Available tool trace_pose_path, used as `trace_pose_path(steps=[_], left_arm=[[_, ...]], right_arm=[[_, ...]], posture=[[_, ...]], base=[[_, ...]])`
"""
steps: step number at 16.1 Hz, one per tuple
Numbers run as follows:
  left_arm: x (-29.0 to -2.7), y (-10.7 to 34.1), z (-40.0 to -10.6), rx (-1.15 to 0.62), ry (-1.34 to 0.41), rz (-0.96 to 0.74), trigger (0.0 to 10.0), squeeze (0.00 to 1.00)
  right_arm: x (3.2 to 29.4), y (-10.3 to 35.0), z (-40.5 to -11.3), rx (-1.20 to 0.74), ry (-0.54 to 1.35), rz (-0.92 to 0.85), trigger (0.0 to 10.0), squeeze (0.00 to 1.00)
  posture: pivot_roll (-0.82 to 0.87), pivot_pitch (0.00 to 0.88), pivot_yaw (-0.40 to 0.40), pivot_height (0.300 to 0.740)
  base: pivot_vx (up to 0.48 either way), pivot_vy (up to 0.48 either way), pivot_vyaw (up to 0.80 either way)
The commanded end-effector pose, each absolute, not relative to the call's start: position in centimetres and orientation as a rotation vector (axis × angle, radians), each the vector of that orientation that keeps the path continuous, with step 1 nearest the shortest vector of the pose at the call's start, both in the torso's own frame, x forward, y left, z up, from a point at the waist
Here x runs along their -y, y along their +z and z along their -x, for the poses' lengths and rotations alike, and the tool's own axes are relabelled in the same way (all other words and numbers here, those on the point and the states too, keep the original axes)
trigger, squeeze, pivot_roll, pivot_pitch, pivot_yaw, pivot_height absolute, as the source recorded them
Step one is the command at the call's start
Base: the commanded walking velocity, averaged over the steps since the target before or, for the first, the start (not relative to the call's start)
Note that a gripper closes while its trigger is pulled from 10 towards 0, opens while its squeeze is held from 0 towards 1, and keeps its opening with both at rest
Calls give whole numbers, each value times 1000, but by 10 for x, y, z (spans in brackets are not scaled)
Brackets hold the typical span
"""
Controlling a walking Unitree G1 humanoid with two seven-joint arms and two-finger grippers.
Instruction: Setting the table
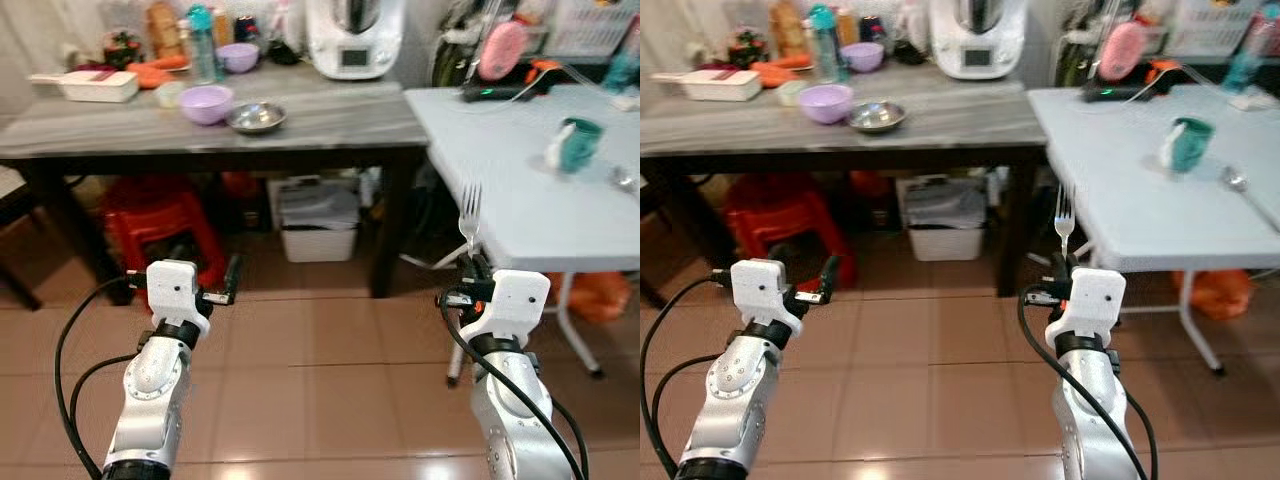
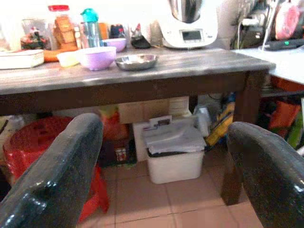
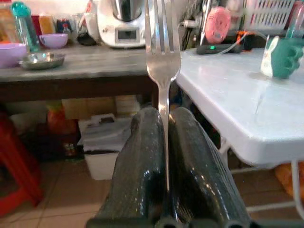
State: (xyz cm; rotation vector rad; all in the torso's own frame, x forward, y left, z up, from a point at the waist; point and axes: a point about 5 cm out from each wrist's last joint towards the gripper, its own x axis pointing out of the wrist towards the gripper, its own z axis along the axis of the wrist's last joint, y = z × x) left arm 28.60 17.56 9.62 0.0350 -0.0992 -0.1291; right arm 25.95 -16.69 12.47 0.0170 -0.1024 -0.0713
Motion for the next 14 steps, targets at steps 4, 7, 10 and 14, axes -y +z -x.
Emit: trace_pose_path(steps=[4,7,10,14], left_arm=[[-165,98,-286,107,-207,-52,10000,0],[-162,99,-286,110,-218,-44,10000,0],[-159,98,-285,108,-237,-35,10000,0],[-158,98,-285,107,-242,-34,10000,0]], right_arm=[[171,129,-258,124,-77,-1,10000,0],[170,130,-259,126,-72,-5,10000,0],[169,129,-258,125,-66,-7,10000,0],[168,129,-258,121,-62,-6,10000,0]], posture=[[-12,0,19,740],[-13,0,21,740],[-12,0,21,740],[-12,0,19,740]], base=[[0,0,250],[181,0,569],[326,0,458],[361,0,450]])
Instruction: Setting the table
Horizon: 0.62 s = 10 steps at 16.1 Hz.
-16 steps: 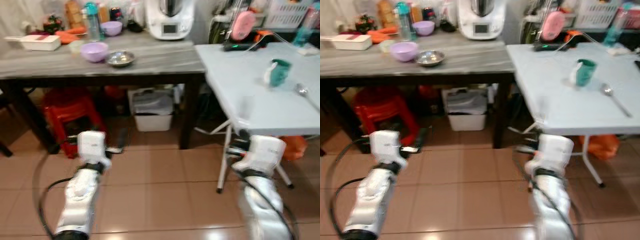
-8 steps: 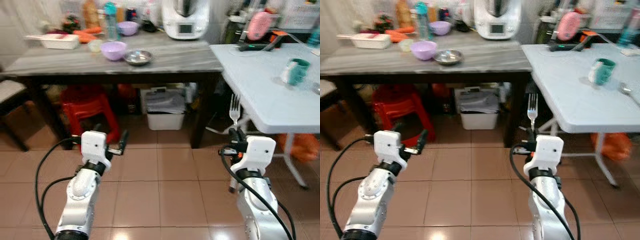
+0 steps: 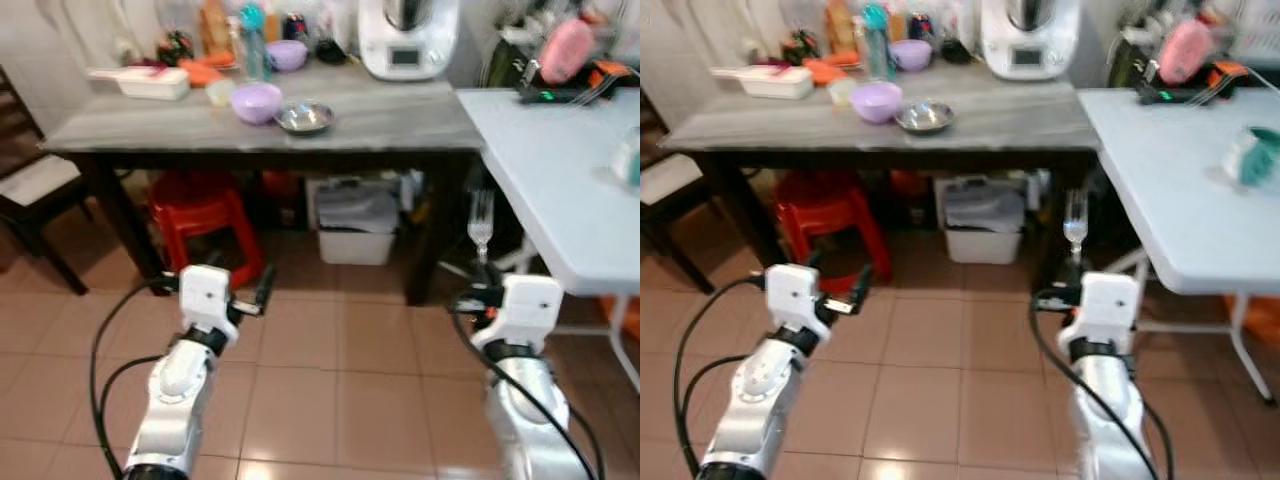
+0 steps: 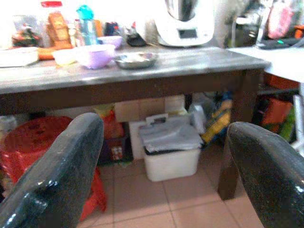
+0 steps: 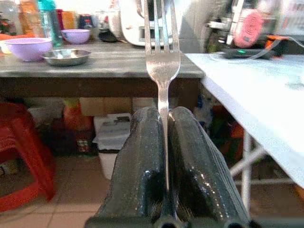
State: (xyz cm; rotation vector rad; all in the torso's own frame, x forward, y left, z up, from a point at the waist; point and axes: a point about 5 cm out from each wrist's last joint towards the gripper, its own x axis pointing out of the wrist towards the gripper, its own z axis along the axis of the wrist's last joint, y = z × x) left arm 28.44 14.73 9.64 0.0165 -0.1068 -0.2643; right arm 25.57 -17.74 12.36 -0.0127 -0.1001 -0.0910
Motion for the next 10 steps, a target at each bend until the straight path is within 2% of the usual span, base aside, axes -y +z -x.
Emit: trace_pose_path(steps=[1,8,10], left_arm=[[-157,98,-284,107,-245,-34,10000,0],[-155,98,-284,108,-258,-31,10000,0],[-155,99,-284,109,-261,-29,10000,0]], right_arm=[[168,128,-258,120,-61,-5,10000,0],[166,129,-258,123,-57,-8,10000,0],[167,128,-259,121,-64,-8,10000,0]], posture=[[-12,0,19,740],[-13,0,22,740],[-13,0,23,740]], base=[[375,0,450],[400,0,546],[403,0,0]])
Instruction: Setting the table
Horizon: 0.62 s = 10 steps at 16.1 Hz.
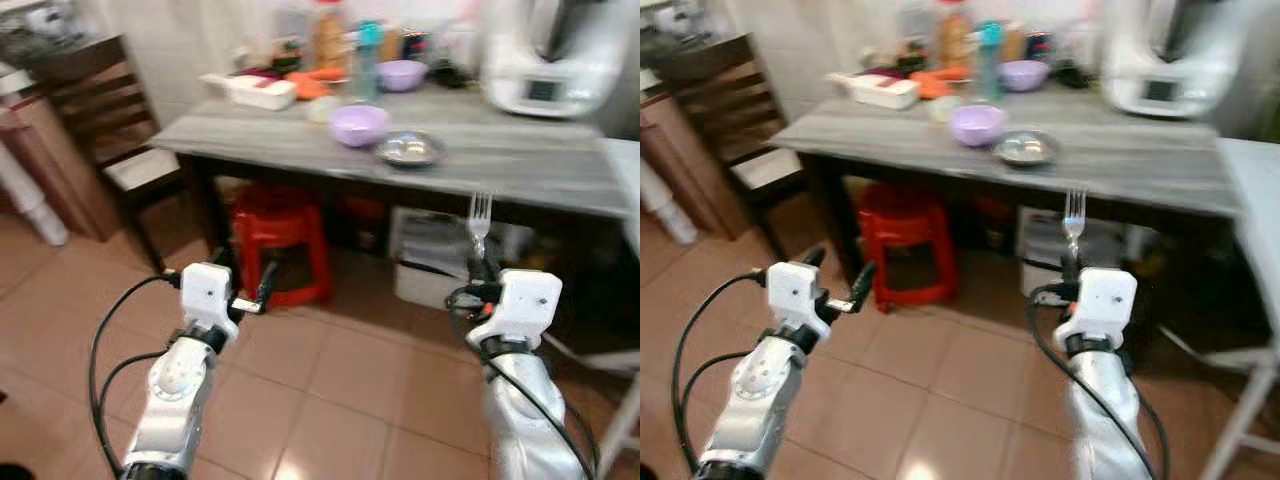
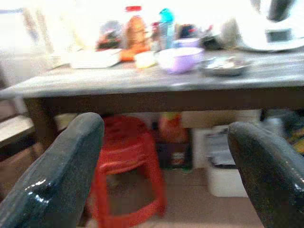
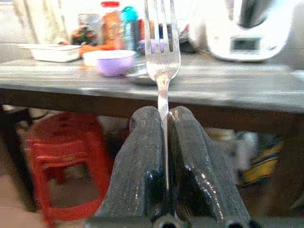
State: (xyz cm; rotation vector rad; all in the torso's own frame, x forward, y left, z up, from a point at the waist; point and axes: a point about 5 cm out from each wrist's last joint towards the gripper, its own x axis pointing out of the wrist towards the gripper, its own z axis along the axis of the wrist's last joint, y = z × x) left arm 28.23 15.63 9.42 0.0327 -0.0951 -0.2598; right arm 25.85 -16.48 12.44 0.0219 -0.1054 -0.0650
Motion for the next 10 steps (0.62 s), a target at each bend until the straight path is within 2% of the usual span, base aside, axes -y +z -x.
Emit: trace_pose_path(steps=[1,3,8,10], left_arm=[[-155,99,-284,110,-263,-28,10000,0],[-154,99,-284,110,-267,-27,10000,0],[-153,98,-284,105,-274,-25,10000,0],[-152,98,-284,106,-277,-24,10000,0]], right_arm=[[167,128,-259,118,-67,-8,10000,0],[168,126,-259,108,-76,-21,10000,0],[167,126,-260,108,-74,-22,10000,0],[167,126,-261,107,-71,-22,10000,0]], posture=[[-13,0,24,740],[-13,0,24,740],[-13,0,21,740],[-11,0,21,740]], base=[[401,0,0],[405,0,0],[406,0,-693],[407,0,0]])
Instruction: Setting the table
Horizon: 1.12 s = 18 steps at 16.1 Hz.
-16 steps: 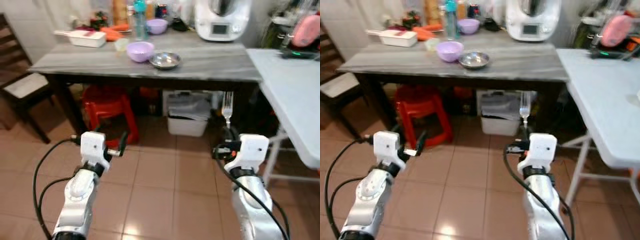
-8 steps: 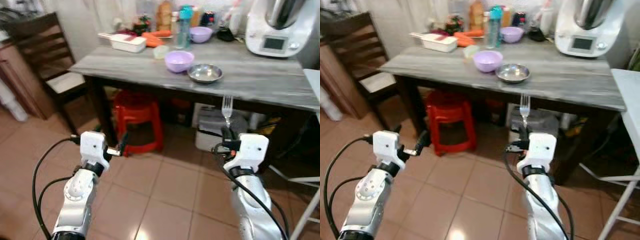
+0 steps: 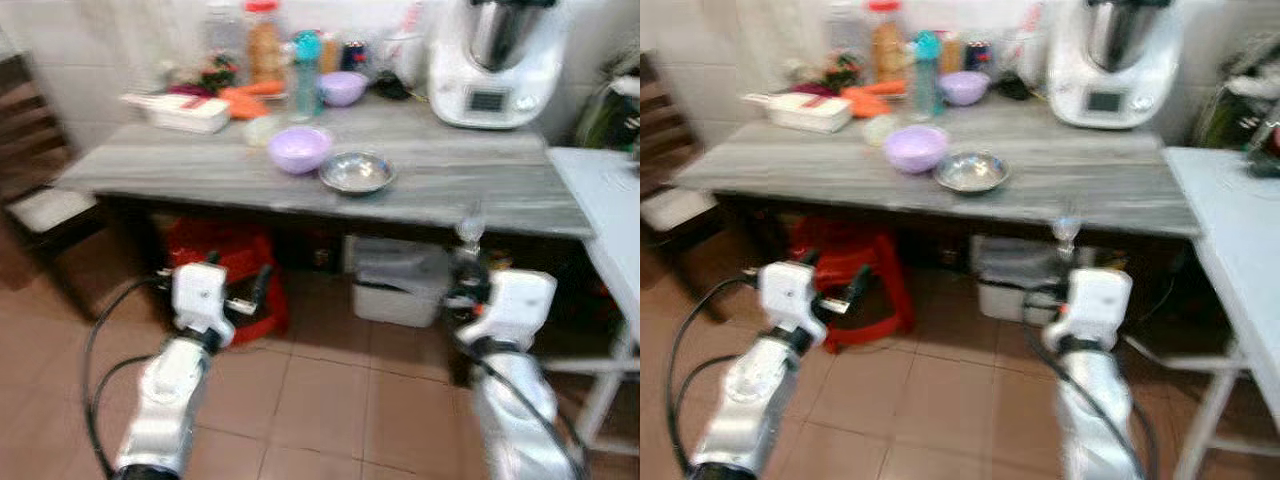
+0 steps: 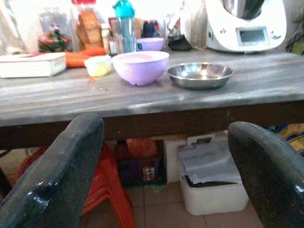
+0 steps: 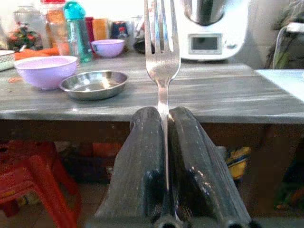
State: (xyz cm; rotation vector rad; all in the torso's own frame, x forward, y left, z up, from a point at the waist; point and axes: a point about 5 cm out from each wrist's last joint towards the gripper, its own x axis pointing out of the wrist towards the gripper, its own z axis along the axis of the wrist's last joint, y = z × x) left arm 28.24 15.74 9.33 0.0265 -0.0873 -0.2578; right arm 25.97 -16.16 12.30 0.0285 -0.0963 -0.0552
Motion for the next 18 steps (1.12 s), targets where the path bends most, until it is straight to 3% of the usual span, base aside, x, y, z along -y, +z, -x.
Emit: trace_pose_path(steps=[1,4,8,13,18], left_arm=[[-152,98,-284,106,-278,-24,10000,0],[-152,98,-284,104,-281,-24,10000,0],[-152,98,-283,102,-283,-25,10000,0],[-151,98,-284,101,-290,-26,10000,0],[-150,99,-284,105,-290,-26,10000,0]], right_arm=[[167,126,-261,106,-71,-22,10000,0],[166,125,-261,103,-68,-29,10000,0],[164,125,-261,102,-61,-20,10000,0],[162,125,-260,109,-55,-15,10000,0],[163,124,-261,108,-61,-19,10000,0]], posture=[[-11,0,21,740],[-11,0,23,740],[-11,0,26,740],[-12,0,30,740],[-9,0,27,740]], base=[[409,0,0],[409,0,-710],[412,0,0],[415,0,625],[412,0,0]])
